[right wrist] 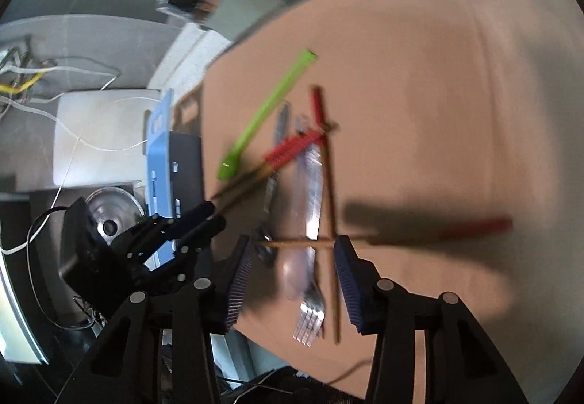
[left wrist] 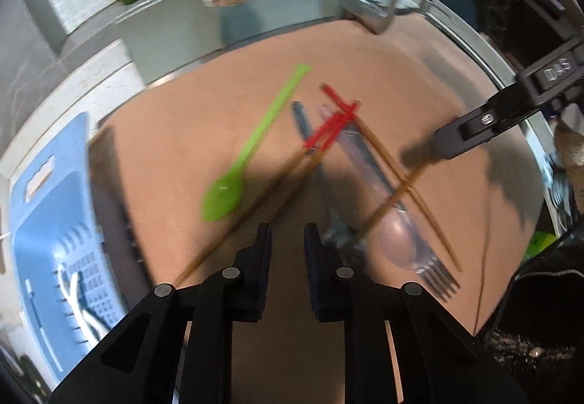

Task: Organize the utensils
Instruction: 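Move both grippers back toward the chopsticks and metal fork on the mat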

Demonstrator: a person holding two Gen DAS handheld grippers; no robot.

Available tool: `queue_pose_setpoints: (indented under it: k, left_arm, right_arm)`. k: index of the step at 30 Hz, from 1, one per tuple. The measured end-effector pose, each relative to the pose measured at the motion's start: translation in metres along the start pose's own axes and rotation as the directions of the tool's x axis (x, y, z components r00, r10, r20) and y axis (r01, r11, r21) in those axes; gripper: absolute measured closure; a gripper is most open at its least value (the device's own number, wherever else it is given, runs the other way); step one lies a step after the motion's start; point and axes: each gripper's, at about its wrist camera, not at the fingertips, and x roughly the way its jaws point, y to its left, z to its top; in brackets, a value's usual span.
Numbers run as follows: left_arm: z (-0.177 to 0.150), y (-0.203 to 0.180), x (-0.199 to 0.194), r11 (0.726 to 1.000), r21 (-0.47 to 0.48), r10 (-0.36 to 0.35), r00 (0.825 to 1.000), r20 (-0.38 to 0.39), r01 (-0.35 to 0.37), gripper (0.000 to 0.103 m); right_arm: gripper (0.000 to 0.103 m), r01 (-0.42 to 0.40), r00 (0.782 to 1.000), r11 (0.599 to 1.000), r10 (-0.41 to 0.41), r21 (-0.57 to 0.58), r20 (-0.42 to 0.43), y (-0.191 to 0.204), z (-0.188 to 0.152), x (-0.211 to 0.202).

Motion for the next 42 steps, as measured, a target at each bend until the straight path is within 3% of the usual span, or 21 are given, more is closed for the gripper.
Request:
queue_pose_setpoints:
  k: [8, 16, 20, 26, 30, 31, 32, 33, 42]
  left_arm:
    - [0.010, -0.030, 0.020, 0.994, 0.074, -0.081, 0.995, -0.062, 0.085, 0.087]
    - [0.010, -0.045, 0.026, 0.984, 0.075, -0.151, 0.982, -0.111, 0.160, 0.087]
    - [0.004, -0.062, 0.031, 0.982, 0.104, -0.147, 0.981, -0.129, 0.161, 0.090]
    - [0.001, -0.069, 0.024, 0.979, 0.042, -0.192, 0.976, -0.107, 0.197, 0.090]
    - [0.000, -0.079, 0.025, 0.974, 0.019, -0.221, 0.970, -0.097, 0.224, 0.090]
    - [0.001, -0.081, 0.025, 0.976, 0.014, -0.217, 0.972, -0.095, 0.219, 0.090]
    - [0.002, -0.080, 0.024, 0.978, -0.001, -0.210, 0.974, -0.091, 0.210, 0.090]
    - [0.002, -0.079, 0.023, 0.977, -0.018, -0.211, 0.974, -0.087, 0.211, 0.089]
    - [0.013, -0.040, 0.022, 0.959, -0.220, -0.200, 0.978, -0.067, 0.181, 0.088]
  right_arm:
    - [0.061, -0.005, 1.000, 0.989, 0.004, 0.149, 0.005, -0.042, -0.009, 0.001]
    - [0.061, 0.020, 0.999, 0.990, -0.024, 0.139, 0.032, -0.040, 0.005, 0.002]
    - [0.062, 0.056, 0.998, 0.992, -0.059, 0.112, 0.029, -0.033, 0.011, 0.006]
    - [0.062, 0.141, 0.990, 0.989, -0.142, 0.035, 0.026, -0.017, 0.015, 0.012]
    - [0.062, 0.232, 0.972, 0.971, -0.229, -0.060, 0.049, 0.000, 0.012, 0.019]
    - [0.068, 0.263, 0.964, 0.960, -0.259, -0.091, 0.058, 0.004, 0.012, 0.020]
    - [0.081, 0.293, 0.956, 0.949, -0.287, -0.117, 0.067, 0.007, 0.012, 0.021]
    - [0.084, 0.316, 0.948, 0.938, -0.309, -0.142, 0.072, 0.009, 0.012, 0.022]
    - [0.088, 0.318, 0.948, 0.926, -0.313, -0.204, 0.055, 0.001, 0.018, 0.015]
